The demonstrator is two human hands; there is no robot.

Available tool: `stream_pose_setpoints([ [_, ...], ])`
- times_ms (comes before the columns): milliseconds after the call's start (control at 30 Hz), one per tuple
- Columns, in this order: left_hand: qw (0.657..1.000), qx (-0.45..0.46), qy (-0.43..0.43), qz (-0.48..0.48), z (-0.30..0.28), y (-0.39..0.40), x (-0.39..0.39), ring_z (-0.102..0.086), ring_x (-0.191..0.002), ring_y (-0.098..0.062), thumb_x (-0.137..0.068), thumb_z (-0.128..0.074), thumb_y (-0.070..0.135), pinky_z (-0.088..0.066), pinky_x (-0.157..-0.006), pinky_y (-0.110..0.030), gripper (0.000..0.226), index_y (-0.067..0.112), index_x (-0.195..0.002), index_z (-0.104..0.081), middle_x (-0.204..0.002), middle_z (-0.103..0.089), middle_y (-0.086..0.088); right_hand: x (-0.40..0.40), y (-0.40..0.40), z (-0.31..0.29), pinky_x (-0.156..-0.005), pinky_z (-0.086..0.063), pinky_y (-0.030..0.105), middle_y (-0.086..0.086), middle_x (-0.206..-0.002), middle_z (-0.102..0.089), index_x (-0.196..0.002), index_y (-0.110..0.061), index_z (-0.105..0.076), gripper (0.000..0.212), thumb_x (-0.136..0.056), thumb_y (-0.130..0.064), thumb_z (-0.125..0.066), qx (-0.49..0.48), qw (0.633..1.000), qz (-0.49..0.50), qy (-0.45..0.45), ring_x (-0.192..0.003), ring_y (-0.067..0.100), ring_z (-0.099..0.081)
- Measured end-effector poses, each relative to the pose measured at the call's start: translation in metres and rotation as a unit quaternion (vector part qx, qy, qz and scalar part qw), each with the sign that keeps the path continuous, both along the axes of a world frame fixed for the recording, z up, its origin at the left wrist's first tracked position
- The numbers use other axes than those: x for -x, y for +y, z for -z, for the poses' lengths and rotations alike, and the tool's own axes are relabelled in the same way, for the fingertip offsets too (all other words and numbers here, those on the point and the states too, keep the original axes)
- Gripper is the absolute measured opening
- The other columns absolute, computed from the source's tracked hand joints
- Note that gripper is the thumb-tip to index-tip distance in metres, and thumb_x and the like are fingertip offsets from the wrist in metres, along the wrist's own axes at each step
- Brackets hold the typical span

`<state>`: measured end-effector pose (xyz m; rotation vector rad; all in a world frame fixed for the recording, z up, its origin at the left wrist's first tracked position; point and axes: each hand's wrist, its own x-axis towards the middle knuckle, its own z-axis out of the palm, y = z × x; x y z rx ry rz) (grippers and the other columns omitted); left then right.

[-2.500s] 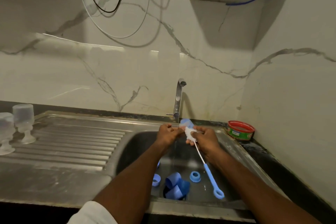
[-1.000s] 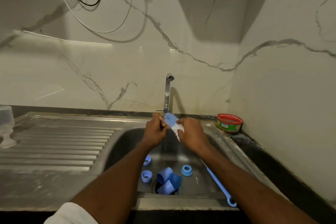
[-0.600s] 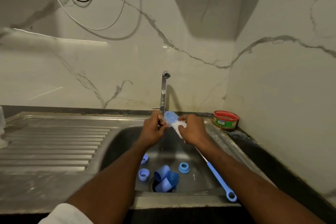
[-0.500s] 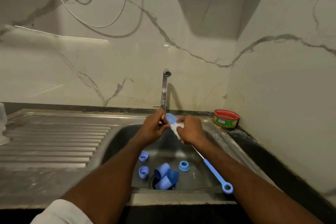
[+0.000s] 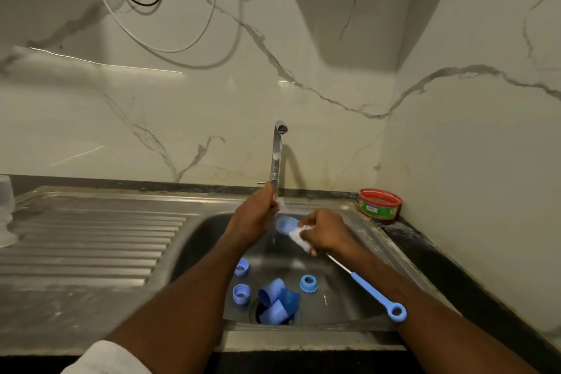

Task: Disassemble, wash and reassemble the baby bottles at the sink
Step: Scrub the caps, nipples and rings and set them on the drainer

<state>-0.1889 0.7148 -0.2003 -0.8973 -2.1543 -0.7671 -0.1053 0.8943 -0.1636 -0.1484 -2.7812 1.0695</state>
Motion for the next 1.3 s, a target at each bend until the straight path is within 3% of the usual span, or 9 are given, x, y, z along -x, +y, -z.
stream_pose_setpoints([
  [133, 0.997, -0.052, -0.052, -0.040, 0.004, -0.008, 0.004, -0.056, -0.073, -0.007, -0.094, -0.063, 0.011, -0.053, -0.067, -0.035, 0.026, 0.024, -0.101, -0.041, -0.083, -0.056, 0.008, 0.002, -0.004, 0.000, -0.042, -0.047, 0.017, 0.017, -0.106, -0.072, -0.123, -0.011, -0.068, 0.029, -0.094, -0.011, -0.068, 0.057, 0.996, 0.016, 0.064, -0.051, 0.012, -0.063],
  [200, 0.995, -0.062, -0.081, -0.022, 0.005, -0.004, 0.003, -0.060, -0.073, -0.009, -0.093, -0.066, 0.011, -0.057, -0.070, -0.037, 0.029, 0.022, -0.103, -0.042, -0.082, -0.060, 0.005, 0.006, -0.007, 0.000, -0.039, -0.044, 0.016, 0.018, -0.113, -0.071, -0.127, -0.013, -0.067, 0.033, -0.094, -0.009, -0.067, 0.085, 0.990, 0.028, 0.113, -0.050, 0.014, -0.063],
  [433, 0.949, -0.140, -0.262, 0.108, 0.004, 0.018, -0.006, -0.063, -0.081, -0.017, -0.092, -0.071, 0.021, -0.058, -0.086, -0.047, 0.023, 0.017, -0.099, -0.050, -0.087, -0.064, -0.008, 0.013, -0.001, 0.003, -0.037, -0.045, 0.019, 0.017, -0.110, -0.072, -0.124, -0.011, -0.069, 0.032, -0.093, -0.005, -0.066, 0.117, 0.977, 0.044, 0.173, -0.037, 0.006, -0.060],
  [667, 0.908, -0.247, -0.312, 0.127, 0.003, 0.018, -0.003, -0.058, -0.082, -0.017, -0.093, -0.072, 0.016, -0.057, -0.087, -0.038, 0.032, 0.001, -0.107, -0.048, -0.085, -0.056, -0.008, 0.018, 0.004, -0.001, -0.037, -0.045, 0.021, 0.015, -0.102, -0.073, -0.122, -0.012, -0.069, 0.027, -0.095, -0.010, -0.066, 0.208, 0.960, 0.063, 0.175, -0.037, 0.011, -0.060],
  [767, 0.889, -0.310, -0.319, 0.108, -0.002, 0.019, -0.005, -0.065, -0.088, -0.021, -0.094, -0.071, 0.015, -0.057, -0.087, -0.034, 0.023, 0.007, -0.109, -0.055, -0.092, -0.065, -0.008, 0.016, -0.002, 0.000, -0.038, -0.044, 0.023, 0.018, -0.095, -0.073, -0.122, -0.013, -0.068, 0.027, -0.095, -0.010, -0.068, 0.289, 0.946, 0.020, 0.142, -0.043, 0.016, -0.061],
  [967, 0.793, -0.494, -0.347, 0.081, -0.011, 0.015, 0.001, -0.074, -0.095, -0.021, -0.095, -0.070, 0.015, -0.060, -0.072, -0.024, 0.032, 0.001, -0.121, -0.058, -0.105, -0.072, -0.014, 0.003, -0.020, 0.004, -0.040, -0.047, 0.025, 0.015, -0.099, -0.070, -0.114, -0.013, -0.064, 0.021, -0.095, -0.007, -0.067, 0.308, 0.943, -0.028, 0.122, -0.048, 0.019, -0.064],
  [1133, 0.817, -0.435, -0.359, 0.120, -0.010, 0.019, -0.005, -0.073, -0.096, -0.028, -0.095, -0.068, 0.013, -0.061, -0.080, -0.027, 0.028, -0.005, -0.115, -0.059, -0.100, -0.072, -0.019, 0.007, -0.024, 0.003, -0.043, -0.049, 0.027, 0.012, -0.089, -0.071, -0.108, -0.015, -0.066, 0.016, -0.094, -0.008, -0.067, 0.305, 0.936, 0.009, 0.174, -0.047, 0.020, -0.065],
  [1233, 0.797, -0.381, -0.417, 0.215, -0.008, 0.028, -0.009, -0.068, -0.109, -0.038, -0.097, -0.066, 0.012, -0.058, -0.096, -0.043, 0.029, -0.009, -0.116, -0.062, -0.110, -0.070, -0.027, 0.011, -0.014, 0.001, -0.041, -0.048, 0.027, 0.015, -0.088, -0.071, -0.106, -0.014, -0.066, 0.014, -0.095, -0.006, -0.067, 0.310, 0.931, 0.033, 0.189, -0.045, 0.020, -0.063],
  [1300, 0.780, -0.384, -0.434, 0.238, -0.009, 0.029, -0.009, -0.067, -0.113, -0.037, -0.097, -0.065, 0.011, -0.055, -0.100, -0.044, 0.031, -0.009, -0.120, -0.062, -0.115, -0.069, -0.027, 0.010, -0.009, -0.001, -0.042, -0.048, 0.027, 0.015, -0.090, -0.071, -0.107, -0.014, -0.066, 0.013, -0.095, -0.008, -0.067, 0.315, 0.931, 0.028, 0.184, -0.045, 0.019, -0.062],
])
